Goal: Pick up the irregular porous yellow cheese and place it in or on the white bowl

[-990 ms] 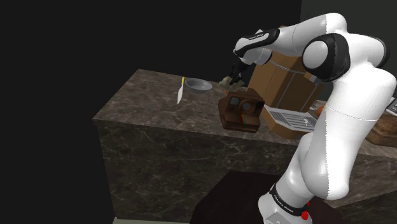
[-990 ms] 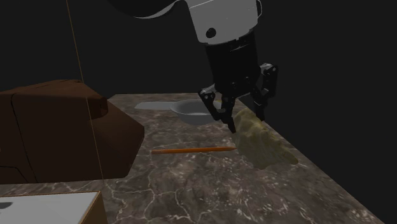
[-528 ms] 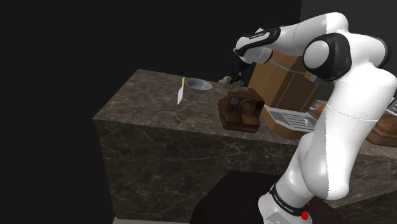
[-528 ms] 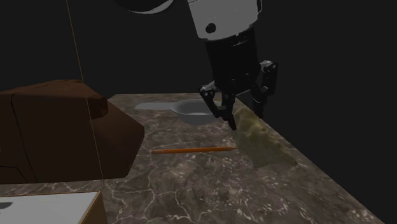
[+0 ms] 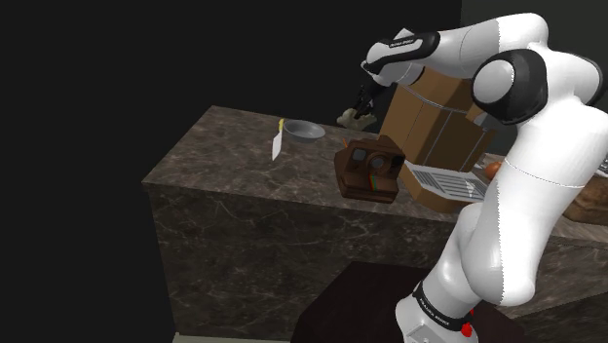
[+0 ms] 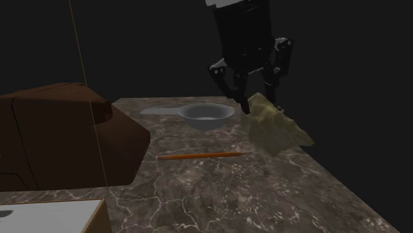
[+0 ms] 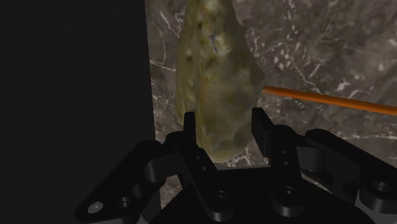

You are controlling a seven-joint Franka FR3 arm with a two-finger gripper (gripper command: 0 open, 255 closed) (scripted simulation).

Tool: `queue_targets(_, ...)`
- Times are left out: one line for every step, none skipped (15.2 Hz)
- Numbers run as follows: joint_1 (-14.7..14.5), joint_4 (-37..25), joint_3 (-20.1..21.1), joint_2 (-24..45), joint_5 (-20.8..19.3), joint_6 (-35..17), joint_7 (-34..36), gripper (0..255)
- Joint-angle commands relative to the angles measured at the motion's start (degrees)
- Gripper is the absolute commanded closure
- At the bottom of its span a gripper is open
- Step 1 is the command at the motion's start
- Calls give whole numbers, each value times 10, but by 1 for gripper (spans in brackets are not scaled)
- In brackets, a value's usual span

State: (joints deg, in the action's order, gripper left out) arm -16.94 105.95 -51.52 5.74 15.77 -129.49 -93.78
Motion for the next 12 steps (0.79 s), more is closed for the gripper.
queue_targets(-1,-11,-1,-4,-7,13,6,255)
queue_targets(-2,-17,-1,-6,-10,20,9,255)
queue_targets(-2,-24,-2,-7,-12,27,11,255)
queue_targets(-2,-31,-2,-8,-14,34,13,255)
queue_targets(-2,-37,-3,-9,-16,41,16,255)
queue_targets(-2,-44,-3,-10,-18,48,17,255)
queue_targets(-2,-52,-3,-10,-20,56,19,255)
queue_targets(-2,-59,-4,-11,-21,63,21,255)
queue_targets(-2,-66,-4,-11,-22,71,22,255)
queue_targets(-1,-74,-4,-11,-23,78,24,255)
queue_targets(-1,-82,-5,-11,-23,86,25,255)
queue_targets(0,-90,-5,-10,-24,94,26,255)
